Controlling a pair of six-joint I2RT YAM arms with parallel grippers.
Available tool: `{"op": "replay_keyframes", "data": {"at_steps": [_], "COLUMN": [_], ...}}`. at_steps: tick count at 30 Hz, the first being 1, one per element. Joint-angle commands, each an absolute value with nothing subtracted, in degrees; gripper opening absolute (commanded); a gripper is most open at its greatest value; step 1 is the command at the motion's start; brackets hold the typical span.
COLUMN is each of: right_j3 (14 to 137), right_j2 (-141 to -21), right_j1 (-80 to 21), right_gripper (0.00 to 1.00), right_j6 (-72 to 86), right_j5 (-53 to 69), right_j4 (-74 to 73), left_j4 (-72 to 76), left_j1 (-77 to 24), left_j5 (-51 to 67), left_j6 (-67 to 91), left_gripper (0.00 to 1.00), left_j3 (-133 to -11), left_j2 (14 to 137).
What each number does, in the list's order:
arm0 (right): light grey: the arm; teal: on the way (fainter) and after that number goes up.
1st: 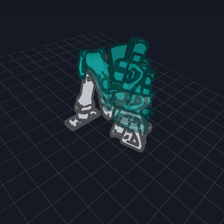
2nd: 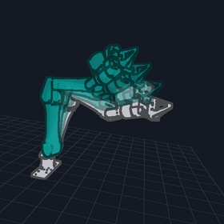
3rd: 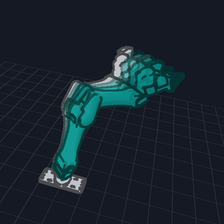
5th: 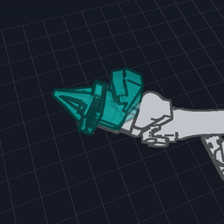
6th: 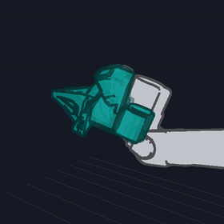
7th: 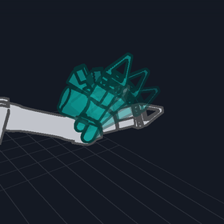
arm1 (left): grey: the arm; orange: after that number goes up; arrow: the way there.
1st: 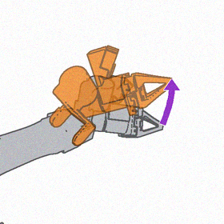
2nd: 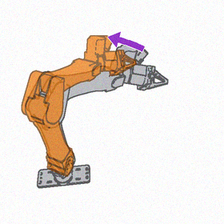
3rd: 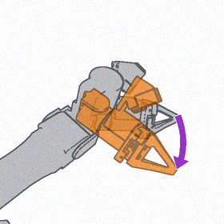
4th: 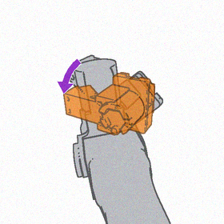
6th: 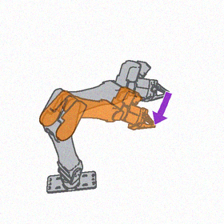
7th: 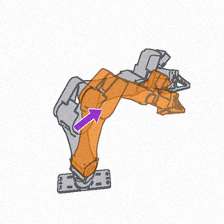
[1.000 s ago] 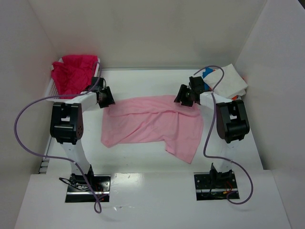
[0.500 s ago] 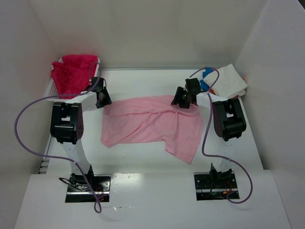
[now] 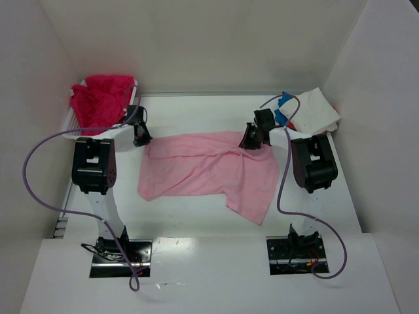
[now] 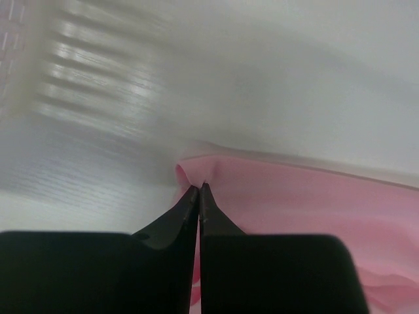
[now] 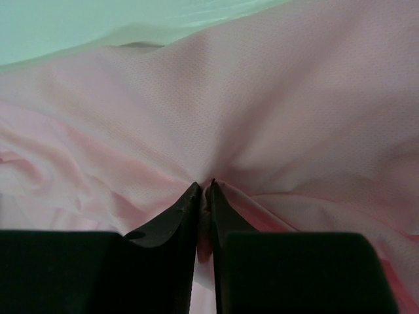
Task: Fold and stack the t-shirts
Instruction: Fold the flattened tshirt in 1/3 of the way
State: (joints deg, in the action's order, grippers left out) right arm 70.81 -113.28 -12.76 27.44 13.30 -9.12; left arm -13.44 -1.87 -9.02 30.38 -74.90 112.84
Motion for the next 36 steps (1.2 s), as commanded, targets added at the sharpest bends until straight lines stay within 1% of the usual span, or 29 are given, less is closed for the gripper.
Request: {"op": "replay_keyframes", "data": {"at_steps": [1, 3, 6, 8, 11, 13, 16, 22, 25, 26, 27, 28, 29, 30, 31, 32, 33, 34, 36], "right_j3": [68.95, 67.43, 65.59, 63.62, 61.27, 60.39, 57.92, 55.72, 55.02, 55.02, 55.02, 55.02, 55.02, 55.02, 55.61, 56.31, 56.42, 57.07, 58.42], "right_j2": [-105.78, -104.02, -100.38, -98.2, -96.35, -96.06, -95.54, -93.89, -92.95, -92.25, -91.23, -90.2, -90.09, -89.41, -88.11, -86.72, -86.49, -86.05, -85.17], "right_j1": [-13.54, -13.54, -14.06, -14.39, -15.2, -15.37, -18.08, -21.77, -22.59, -22.59, -22.59, -22.59, -22.59, -22.59, -22.59, -22.59, -22.59, -21.87, -19.76], "right_gripper": [0.16, 0.16, 0.21, 0.21, 0.15, 0.09, 0.05, 0.08, 0.2, 0.25, 0.44, 0.57, 0.6, 0.63, 0.65, 0.66, 0.67, 0.67, 0.67], "right_j6": [27.16, 27.16, 27.47, 27.69, 27.69, 27.69, 28.21, 30.15, 30.67, 30.76, 31.42, 31.93, 31.99, 31.99, 32.66, 32.78, 33.29, 33.4, 33.4], "right_j5": [13.18, 13.18, 13.18, 13.18, 14.24, 15.45, 15.82, 15.13, 13.97, 12.55, 10.99, 9.96, 8.77, 7.64, 6.29, 4.09, 3.04, 2.4, 0.69], "right_j4": [-9.36, -10.07, -10.63, -10.63, -10.63, -11.25, -11.25, -13.25, -15.76, -16.5, -17.71, -18.3, -18.98, -19.07, -19.07, -19.51, -19.6, -19.6, -19.6], "left_j4": [-11.78, -11.78, -11.25, -11.25, -11.01, -10.72, -10.2, -10.2, -10.2, -10.2, -10.2, -10.2, -10.2, -10.2, -10.2, -10.63, -10.72, -10.72, -10.72], "left_j1": [-1.85, -1.85, -1.85, -1.85, -1.85, -1.85, -1.85, -1.85, -1.85, -1.85, -1.85, -1.85, -1.85, -1.85, -1.85, -1.85, -1.85, -1.85, -1.85], "left_j5": [-9.58, -9.58, -9.58, -9.58, -9.58, -9.58, -9.05, -9.05, -9.05, -9.05, -9.05, -9.05, -9.05, -9.05, -8.53, -8.44, -8.44, -7.94, -5.59], "left_j6": [30.85, 30.85, 30.85, 30.85, 30.85, 30.85, 30.85, 30.85, 30.76, 30.33, 30.32, 30.32, 30.32, 30.32, 30.32, 30.32, 30.32, 29.82, 29.09], "left_gripper": [0.03, 0.03, 0.02, 0.02, 0.02, 0.02, 0.02, 0.02, 0.03, 0.03, 0.06, 0.08, 0.08, 0.11, 0.17, 0.2, 0.22, 0.27, 0.33], "left_j3": [-78.4, -78.88, -79.45, -80.07, -80.07, -80.07, -80.07, -80.07, -80.07, -80.07, -80.07, -80.07, -80.07, -80.07, -80.51, -80.59, -81.03, -81.12, -81.12], "left_j2": [114.08, 114.12, 114.61, 114.61, 114.61, 114.61, 114.61, 115.14, 115.14, 115.14, 115.14, 115.14, 115.14, 115.14, 115.14, 114.7, 114.61, 113.96, 112.94]}}
